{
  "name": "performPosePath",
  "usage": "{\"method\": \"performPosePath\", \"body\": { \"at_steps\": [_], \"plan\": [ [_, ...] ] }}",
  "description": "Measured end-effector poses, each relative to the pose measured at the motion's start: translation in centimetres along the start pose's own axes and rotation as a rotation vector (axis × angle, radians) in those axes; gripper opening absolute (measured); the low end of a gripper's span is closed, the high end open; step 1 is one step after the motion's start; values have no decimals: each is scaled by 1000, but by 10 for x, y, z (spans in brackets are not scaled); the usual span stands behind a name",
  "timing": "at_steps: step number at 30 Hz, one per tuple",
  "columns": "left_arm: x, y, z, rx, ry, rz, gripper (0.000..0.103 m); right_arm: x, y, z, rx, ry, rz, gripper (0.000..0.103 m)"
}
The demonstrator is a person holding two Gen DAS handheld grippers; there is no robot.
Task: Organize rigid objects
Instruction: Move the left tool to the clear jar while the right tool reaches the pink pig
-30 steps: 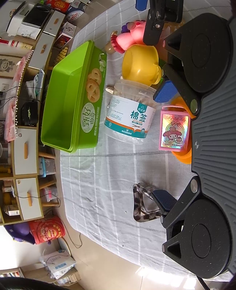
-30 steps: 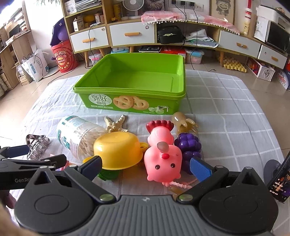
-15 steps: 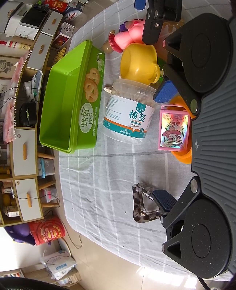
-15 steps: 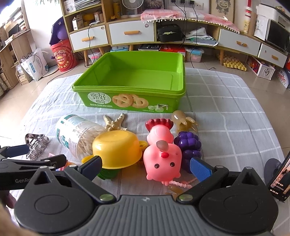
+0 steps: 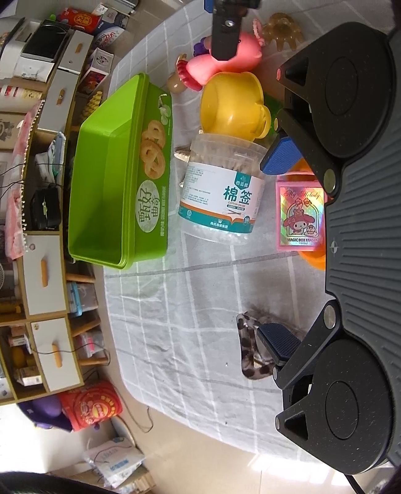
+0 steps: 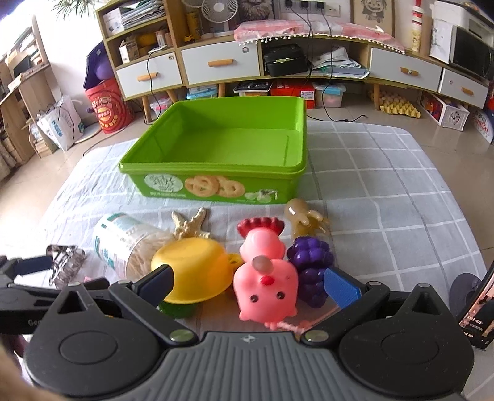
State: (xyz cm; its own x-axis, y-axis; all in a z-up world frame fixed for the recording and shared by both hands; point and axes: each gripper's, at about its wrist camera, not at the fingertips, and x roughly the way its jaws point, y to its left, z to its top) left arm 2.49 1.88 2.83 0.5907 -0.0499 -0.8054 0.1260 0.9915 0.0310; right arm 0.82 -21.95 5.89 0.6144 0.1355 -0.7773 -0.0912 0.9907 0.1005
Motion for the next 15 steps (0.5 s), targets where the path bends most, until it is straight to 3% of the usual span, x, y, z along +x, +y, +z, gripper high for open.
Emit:
{"method": "performPosePath", "body": {
  "at_steps": [7, 11, 15],
  "plan": [
    [-3, 2, 6, -9, -61, -93, 101, 0, -21, 9, 93, 16, 72, 91],
    [3, -8, 11, 35, -112, -91, 100, 1, -29, 13, 99, 30, 177, 91],
    [10, -10, 14, 27, -135, -135, 100, 4, -38, 15, 138, 43, 215, 90]
  ]
}}
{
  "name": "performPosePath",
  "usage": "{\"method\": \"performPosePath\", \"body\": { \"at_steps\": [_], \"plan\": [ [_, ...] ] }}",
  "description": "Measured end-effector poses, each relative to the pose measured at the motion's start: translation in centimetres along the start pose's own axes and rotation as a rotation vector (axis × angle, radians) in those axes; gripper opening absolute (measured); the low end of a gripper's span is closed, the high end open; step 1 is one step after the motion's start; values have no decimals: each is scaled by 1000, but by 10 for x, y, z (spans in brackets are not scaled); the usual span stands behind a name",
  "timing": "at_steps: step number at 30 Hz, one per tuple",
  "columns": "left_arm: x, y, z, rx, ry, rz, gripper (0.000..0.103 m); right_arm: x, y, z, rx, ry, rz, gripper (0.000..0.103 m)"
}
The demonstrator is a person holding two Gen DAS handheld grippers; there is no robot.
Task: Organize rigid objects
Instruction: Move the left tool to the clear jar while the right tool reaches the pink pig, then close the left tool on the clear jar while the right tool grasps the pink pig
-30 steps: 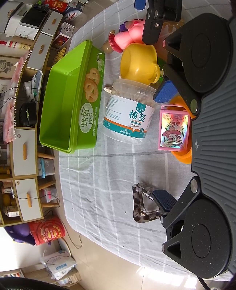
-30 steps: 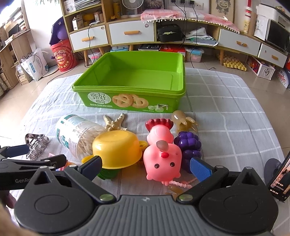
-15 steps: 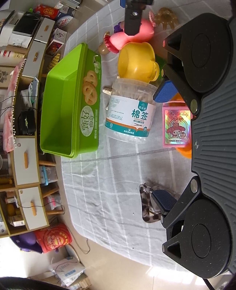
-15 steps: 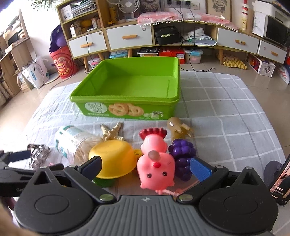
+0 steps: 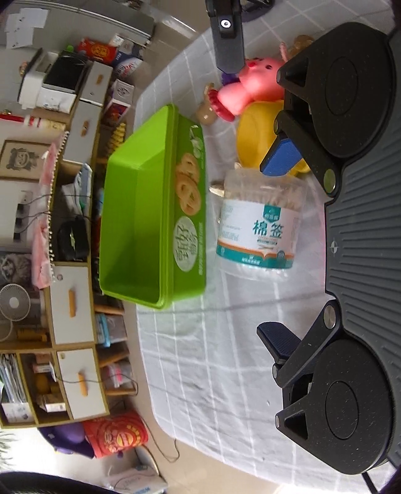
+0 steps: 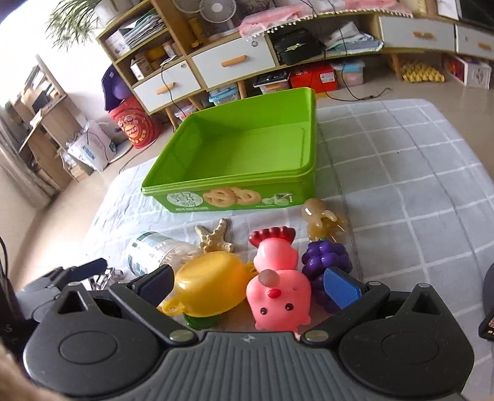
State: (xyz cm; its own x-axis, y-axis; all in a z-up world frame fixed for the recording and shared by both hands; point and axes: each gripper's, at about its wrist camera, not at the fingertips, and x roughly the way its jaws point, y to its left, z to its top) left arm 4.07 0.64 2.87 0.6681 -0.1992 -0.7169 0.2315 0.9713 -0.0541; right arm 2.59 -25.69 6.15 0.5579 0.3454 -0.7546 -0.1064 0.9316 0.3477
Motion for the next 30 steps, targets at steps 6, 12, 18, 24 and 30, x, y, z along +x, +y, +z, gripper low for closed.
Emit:
{"method": "performPosePath", "body": {
  "at_steps": [6, 12, 18, 24, 30],
  "plan": [
    [7, 0, 3, -32, 10, -63, 99, 12, -11, 1, 40, 48, -26, 79],
    [10, -8, 5, -23, -4, -72, 97, 23, -11, -3, 47, 99, -43, 60],
    [15, -8, 5, -41, -3, -59, 89, 28, -9, -5, 36, 107, -56, 54],
    [13, -7, 5, -50, -9, -45, 85, 37, -11, -8, 44, 129, -93, 39],
    [9, -5, 6, -70, -27, -41, 85, 34, -10, -5, 46, 104, -97, 38]
  ]
}}
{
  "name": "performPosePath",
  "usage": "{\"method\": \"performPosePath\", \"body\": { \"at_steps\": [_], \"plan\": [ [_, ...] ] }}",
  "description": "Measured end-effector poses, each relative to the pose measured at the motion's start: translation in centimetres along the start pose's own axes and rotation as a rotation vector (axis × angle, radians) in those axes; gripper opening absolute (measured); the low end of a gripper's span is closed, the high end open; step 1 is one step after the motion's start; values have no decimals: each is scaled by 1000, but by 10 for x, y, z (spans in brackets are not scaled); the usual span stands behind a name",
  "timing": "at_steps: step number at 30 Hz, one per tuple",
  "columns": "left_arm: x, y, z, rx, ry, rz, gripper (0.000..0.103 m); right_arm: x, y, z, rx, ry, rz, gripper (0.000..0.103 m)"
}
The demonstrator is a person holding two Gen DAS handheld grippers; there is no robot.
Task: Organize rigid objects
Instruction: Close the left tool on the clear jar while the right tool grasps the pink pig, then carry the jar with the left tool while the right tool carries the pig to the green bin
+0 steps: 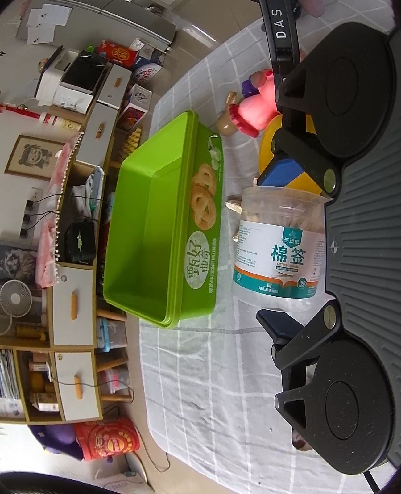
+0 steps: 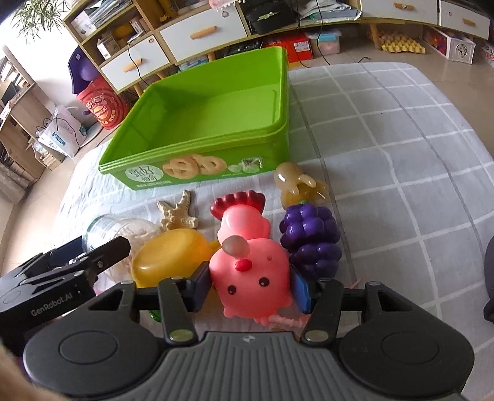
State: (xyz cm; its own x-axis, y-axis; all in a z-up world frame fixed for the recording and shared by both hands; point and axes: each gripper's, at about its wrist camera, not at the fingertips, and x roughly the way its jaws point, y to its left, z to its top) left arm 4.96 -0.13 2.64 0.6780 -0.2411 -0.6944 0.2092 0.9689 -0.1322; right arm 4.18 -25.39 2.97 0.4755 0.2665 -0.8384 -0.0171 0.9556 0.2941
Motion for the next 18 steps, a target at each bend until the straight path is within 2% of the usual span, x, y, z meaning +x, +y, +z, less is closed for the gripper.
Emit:
{"method": "performPosePath", "body": {
  "at_steps": [11, 18],
  "plan": [
    [-14, 3, 12, -25, -48, -14, 85, -19, 2, 11, 30, -59, 35, 38],
    [-12, 8, 29, -51, -53, -22, 85, -35, 5, 38, 81, -124, 89, 38]
  ]
}}
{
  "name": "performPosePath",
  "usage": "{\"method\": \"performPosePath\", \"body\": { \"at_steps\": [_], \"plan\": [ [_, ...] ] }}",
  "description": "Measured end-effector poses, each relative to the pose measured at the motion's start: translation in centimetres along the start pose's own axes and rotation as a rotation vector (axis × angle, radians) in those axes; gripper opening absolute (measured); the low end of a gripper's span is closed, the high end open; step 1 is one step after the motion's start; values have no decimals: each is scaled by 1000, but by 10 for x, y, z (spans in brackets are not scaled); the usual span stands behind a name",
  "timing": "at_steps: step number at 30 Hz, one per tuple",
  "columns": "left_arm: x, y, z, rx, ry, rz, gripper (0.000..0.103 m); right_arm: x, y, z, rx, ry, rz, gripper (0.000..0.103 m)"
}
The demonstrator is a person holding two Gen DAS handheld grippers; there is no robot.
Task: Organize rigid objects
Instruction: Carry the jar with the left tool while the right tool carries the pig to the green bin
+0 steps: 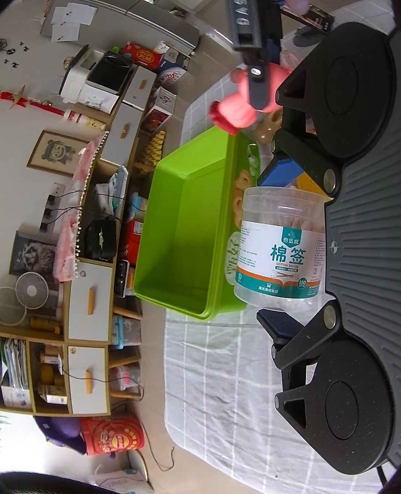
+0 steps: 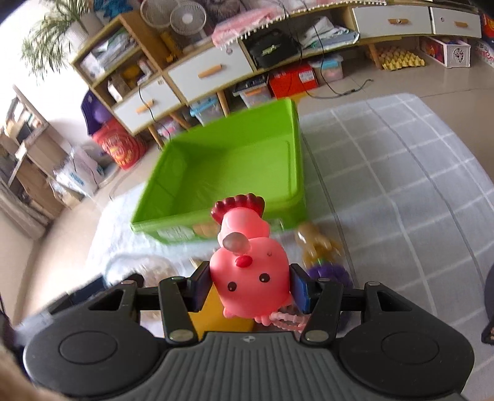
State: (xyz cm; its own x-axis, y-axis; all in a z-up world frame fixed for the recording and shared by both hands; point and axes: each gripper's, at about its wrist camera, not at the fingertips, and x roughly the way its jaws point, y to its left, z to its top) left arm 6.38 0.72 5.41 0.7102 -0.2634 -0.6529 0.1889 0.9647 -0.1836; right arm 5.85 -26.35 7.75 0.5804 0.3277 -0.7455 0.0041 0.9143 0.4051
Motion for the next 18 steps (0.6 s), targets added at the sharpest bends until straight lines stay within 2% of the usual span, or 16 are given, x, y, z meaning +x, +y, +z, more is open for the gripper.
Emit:
{"method": "performPosePath", "body": {
  "at_steps": [6, 11, 18],
  "plan": [
    [7, 4, 16, -14, -12, 10, 85, 3, 1, 25, 61, -44, 42, 38],
    [8, 5, 43, -21, -78, 11, 85, 19, -2, 40, 103, -60, 53, 38],
    [37, -1, 63, 27, -117, 28, 85, 39, -1, 50, 125, -101, 73, 38]
  ]
}}
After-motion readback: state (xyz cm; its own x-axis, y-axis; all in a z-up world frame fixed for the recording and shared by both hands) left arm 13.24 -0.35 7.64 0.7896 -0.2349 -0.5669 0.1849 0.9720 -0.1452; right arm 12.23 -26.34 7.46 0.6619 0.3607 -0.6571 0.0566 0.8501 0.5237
